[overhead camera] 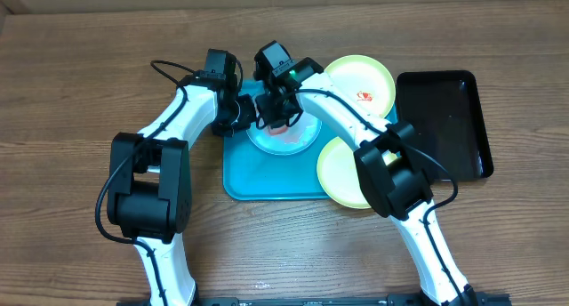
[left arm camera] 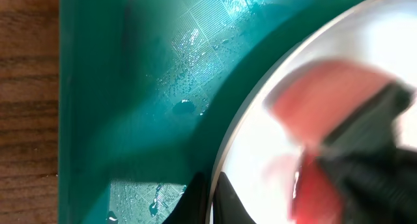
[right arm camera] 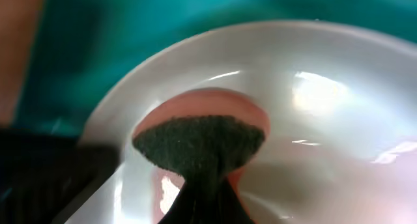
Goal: Clean dirty plates on tray and stack at the side
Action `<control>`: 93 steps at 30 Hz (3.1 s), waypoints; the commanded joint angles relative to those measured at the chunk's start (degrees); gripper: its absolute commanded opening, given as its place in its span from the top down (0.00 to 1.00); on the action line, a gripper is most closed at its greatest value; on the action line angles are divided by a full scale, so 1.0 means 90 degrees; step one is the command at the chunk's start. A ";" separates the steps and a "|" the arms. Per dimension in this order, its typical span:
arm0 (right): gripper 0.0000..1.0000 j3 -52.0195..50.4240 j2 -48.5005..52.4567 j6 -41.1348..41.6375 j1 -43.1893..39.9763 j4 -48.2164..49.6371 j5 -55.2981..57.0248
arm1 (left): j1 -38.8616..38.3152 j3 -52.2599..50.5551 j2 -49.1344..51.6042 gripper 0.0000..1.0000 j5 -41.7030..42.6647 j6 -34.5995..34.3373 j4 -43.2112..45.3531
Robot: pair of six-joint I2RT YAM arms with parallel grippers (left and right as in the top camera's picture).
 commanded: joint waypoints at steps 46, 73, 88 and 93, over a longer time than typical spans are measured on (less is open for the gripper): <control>0.96 0.0554 -0.2341 0.0063 -0.3555 -0.1756 -0.0758 | -0.1260 0.2227 -0.0134 0.96 -0.4699 0.0935 -0.2642; 0.96 0.0554 -0.2341 0.0015 -0.3667 -0.1948 -0.0585 | -0.2829 0.2885 -0.0682 0.96 -0.9037 0.0750 -0.2654; 0.96 0.0554 -0.2341 0.0015 -0.3696 -0.2011 -0.0583 | -0.3220 0.2885 -0.0682 0.96 -0.9041 0.0306 -0.3410; 0.96 0.0554 -0.2341 0.0015 -0.3696 -0.2038 -0.0583 | -0.3206 0.2885 -0.0682 0.96 -0.8803 0.0112 -0.3402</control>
